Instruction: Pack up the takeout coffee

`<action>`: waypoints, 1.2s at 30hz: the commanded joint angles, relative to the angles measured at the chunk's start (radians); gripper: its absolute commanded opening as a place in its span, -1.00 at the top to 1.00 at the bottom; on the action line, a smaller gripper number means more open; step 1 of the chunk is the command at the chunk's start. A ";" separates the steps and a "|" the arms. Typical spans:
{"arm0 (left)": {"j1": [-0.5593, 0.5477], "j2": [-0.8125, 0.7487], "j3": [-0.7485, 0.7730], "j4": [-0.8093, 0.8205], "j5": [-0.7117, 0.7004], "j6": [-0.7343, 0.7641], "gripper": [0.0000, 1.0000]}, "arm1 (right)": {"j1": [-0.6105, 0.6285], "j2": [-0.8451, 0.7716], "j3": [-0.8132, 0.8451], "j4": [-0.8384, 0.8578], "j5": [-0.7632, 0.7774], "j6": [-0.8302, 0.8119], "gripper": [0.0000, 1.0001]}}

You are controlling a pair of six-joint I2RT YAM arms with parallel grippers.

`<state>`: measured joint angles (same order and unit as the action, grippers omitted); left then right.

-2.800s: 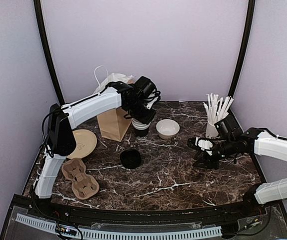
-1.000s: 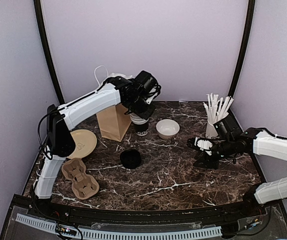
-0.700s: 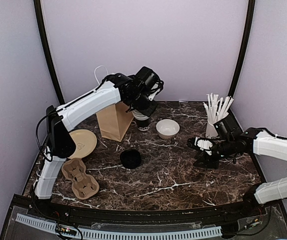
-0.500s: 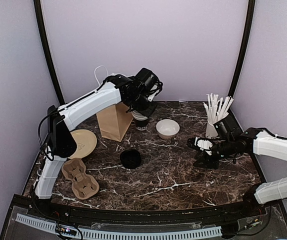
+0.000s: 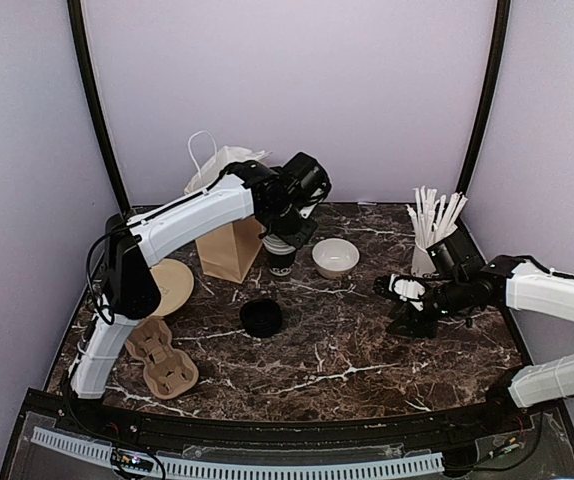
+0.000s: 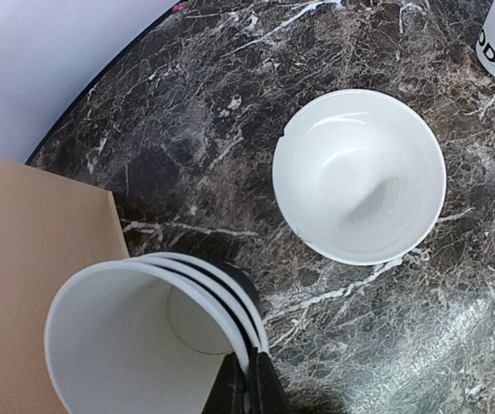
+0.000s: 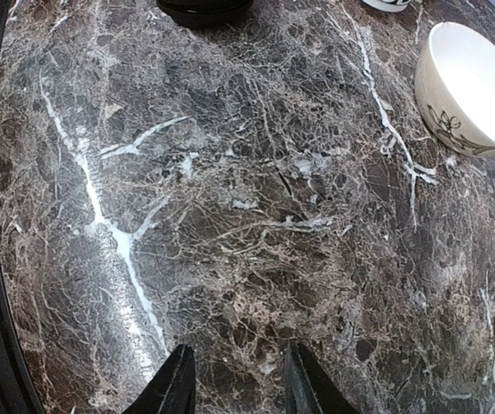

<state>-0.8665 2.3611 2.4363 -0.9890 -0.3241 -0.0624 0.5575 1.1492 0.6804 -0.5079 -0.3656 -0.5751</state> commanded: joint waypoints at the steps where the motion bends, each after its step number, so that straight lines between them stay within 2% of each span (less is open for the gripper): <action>1: 0.020 -0.050 0.019 -0.010 0.047 0.002 1.00 | 0.010 -0.008 0.020 0.022 -0.012 0.023 0.25; 4: 0.019 -0.067 -0.002 -0.015 0.013 0.007 1.00 | 0.009 -0.036 0.042 0.034 -0.029 0.044 0.21; 5: 0.026 -0.070 -0.001 -0.015 0.116 -0.005 1.00 | 0.009 -0.043 0.048 0.042 -0.029 0.049 0.18; 6: 0.034 -0.086 -0.005 -0.005 0.158 -0.009 1.00 | 0.009 -0.043 0.051 0.047 -0.027 0.050 0.17; 8: 0.017 -0.112 -0.058 0.044 0.070 0.019 1.00 | 0.009 -0.035 0.048 0.053 -0.022 0.053 0.16; 9: 0.010 -0.112 -0.071 0.047 -0.090 0.065 1.00 | 0.009 -0.026 0.042 0.053 -0.020 0.052 0.16; 10: 0.009 -0.103 -0.068 0.037 -0.128 0.083 1.00 | 0.009 -0.024 0.038 0.051 -0.017 0.050 0.16; 13: 0.027 -0.100 -0.020 -0.009 0.059 0.072 1.00 | 0.009 -0.039 0.025 0.051 -0.010 0.052 0.16; 15: 0.032 -0.117 -0.060 0.028 0.045 0.031 1.00 | 0.009 -0.054 0.024 0.056 -0.019 0.061 0.15; 17: 0.109 -0.115 -0.018 0.030 0.380 -0.066 1.00 | 0.009 -0.053 0.031 0.049 -0.033 0.066 0.14; 18: 0.123 -0.128 -0.021 0.052 0.481 -0.107 1.00 | 0.007 -0.053 0.033 0.046 -0.040 0.067 0.15; 19: 0.107 -0.132 -0.022 0.074 0.412 -0.107 1.00 | 0.007 -0.050 0.033 0.048 -0.040 0.069 0.15; 20: 0.085 -0.124 -0.020 0.073 0.123 -0.061 1.00 | 0.007 -0.046 0.035 0.048 -0.035 0.071 0.14; 21: 0.053 -0.107 0.001 0.029 -0.016 0.021 1.00 | 0.008 -0.045 0.038 0.047 -0.030 0.073 0.14; 22: 0.046 -0.045 0.089 -0.020 -0.135 0.052 1.00 | 0.004 -0.045 0.040 0.044 -0.028 0.074 0.14; 23: 0.052 -0.054 0.092 -0.079 -0.094 0.039 1.00 | 0.001 -0.051 0.035 0.045 -0.030 0.075 0.14; 24: 0.063 -0.084 0.003 -0.060 0.042 -0.002 1.00 | -0.001 -0.057 0.029 0.049 -0.033 0.076 0.15; 25: 0.065 -0.142 -0.056 0.003 0.030 -0.017 1.00 | -0.003 -0.060 0.025 0.051 -0.031 0.077 0.14; 26: 0.055 -0.153 -0.124 0.021 -0.075 0.000 1.00 | -0.003 -0.060 0.025 0.052 -0.031 0.077 0.15; 27: 0.050 -0.150 -0.122 0.000 -0.058 0.001 1.00 | -0.004 -0.056 0.027 0.052 -0.032 0.077 0.14; 28: 0.066 -0.149 -0.087 -0.023 0.166 -0.037 1.00 | -0.004 -0.050 0.031 0.051 -0.035 0.077 0.14; 29: 0.088 -0.165 -0.093 0.002 0.221 -0.065 1.00 | -0.005 -0.043 0.035 0.049 -0.037 0.075 0.14; 30: 0.076 -0.171 -0.133 0.033 0.134 -0.047 1.00 | -0.004 -0.037 0.037 0.049 -0.036 0.074 0.15; 31: 0.050 -0.161 -0.102 0.026 0.110 -0.025 1.00 | -0.005 -0.031 0.040 0.048 -0.035 0.072 0.15; 33: 0.064 -0.146 -0.059 0.007 0.312 -0.044 1.00 | -0.005 -0.032 0.040 0.043 -0.036 0.072 0.15; 35: 0.025 -0.122 -0.041 0.020 0.085 -0.005 1.00 | -0.005 -0.042 0.029 0.049 -0.030 0.072 0.14; 36: 0.028 -0.099 0.019 -0.063 0.045 0.013 1.00 | -0.006 -0.046 0.030 0.049 -0.024 0.073 0.14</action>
<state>-0.8101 2.2635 2.3474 -0.9817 -0.1627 -0.0895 0.5556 1.1137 0.7052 -0.4778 -0.3889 -0.5129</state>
